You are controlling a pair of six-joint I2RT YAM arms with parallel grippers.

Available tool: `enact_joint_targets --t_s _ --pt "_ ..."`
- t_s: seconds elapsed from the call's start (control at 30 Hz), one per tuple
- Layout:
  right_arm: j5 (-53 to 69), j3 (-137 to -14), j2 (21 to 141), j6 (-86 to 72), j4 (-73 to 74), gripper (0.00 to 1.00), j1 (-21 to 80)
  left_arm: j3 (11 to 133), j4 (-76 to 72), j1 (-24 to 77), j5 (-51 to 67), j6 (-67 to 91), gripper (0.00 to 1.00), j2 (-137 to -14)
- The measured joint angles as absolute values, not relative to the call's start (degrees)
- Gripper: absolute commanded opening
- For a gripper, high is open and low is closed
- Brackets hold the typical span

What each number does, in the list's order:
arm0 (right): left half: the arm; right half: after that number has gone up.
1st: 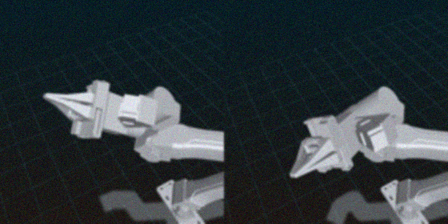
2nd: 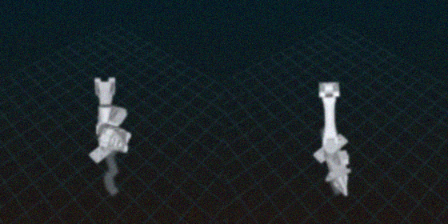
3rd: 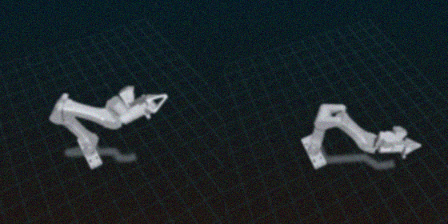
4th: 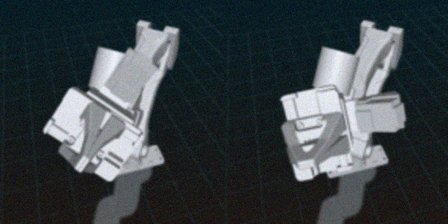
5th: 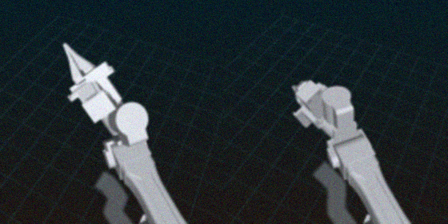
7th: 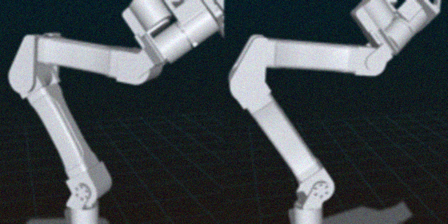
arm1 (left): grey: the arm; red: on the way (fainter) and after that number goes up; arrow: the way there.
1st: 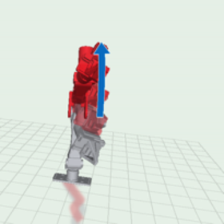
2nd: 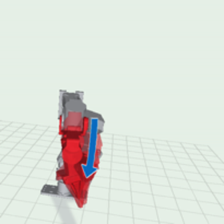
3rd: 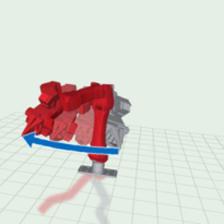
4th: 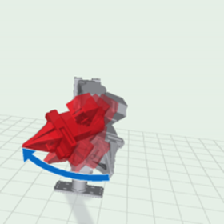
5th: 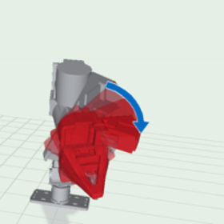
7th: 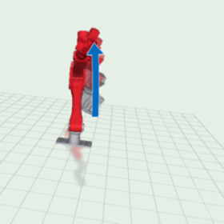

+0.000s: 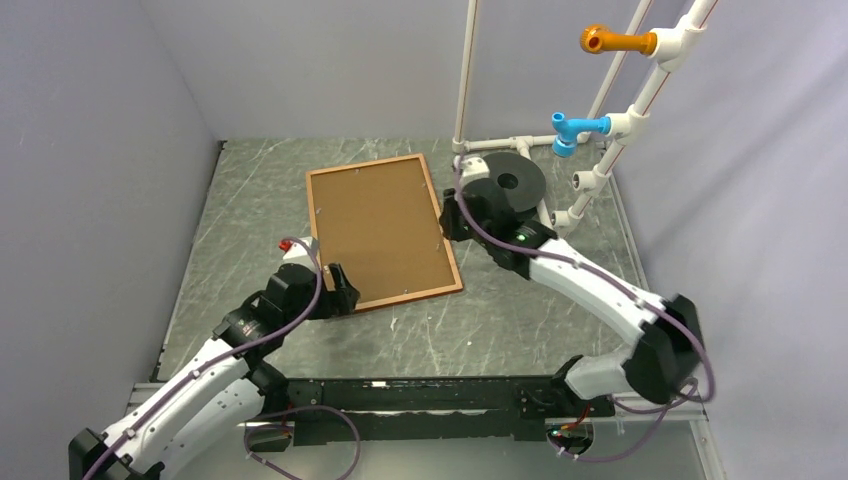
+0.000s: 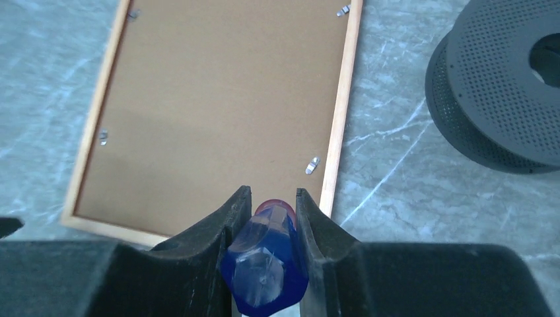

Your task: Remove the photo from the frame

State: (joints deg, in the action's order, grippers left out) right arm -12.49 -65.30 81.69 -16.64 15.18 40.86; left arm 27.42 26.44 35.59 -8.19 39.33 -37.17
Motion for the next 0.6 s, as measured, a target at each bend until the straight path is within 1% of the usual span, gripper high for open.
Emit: enact_joint_targets --t_s 0.17,0.27,0.37,0.47,0.6 --pt "-10.87 -56.6 67.09 -19.49 15.35 0.0 40.86 29.52 28.97 32.1 -9.69 38.41 0.93 -36.64" --pt "-9.17 -49.47 59.44 -22.04 15.88 0.0 40.86 29.63 29.74 29.91 -9.91 38.11 0.97 -37.17" --pt "-6.52 -42.83 53.69 -25.21 16.93 0.0 40.86 29.63 29.85 26.7 -9.34 38.11 0.97 -39.27" --pt "-3.86 -37.67 49.15 -27.88 17.3 0.0 40.86 29.61 29.54 21.3 -6.11 38.15 0.93 -42.7" --pt "-2.39 -34.81 44.71 -29.85 19.0 0.0 40.86 29.58 27.68 13.8 -0.51 38.17 0.92 -48.14"
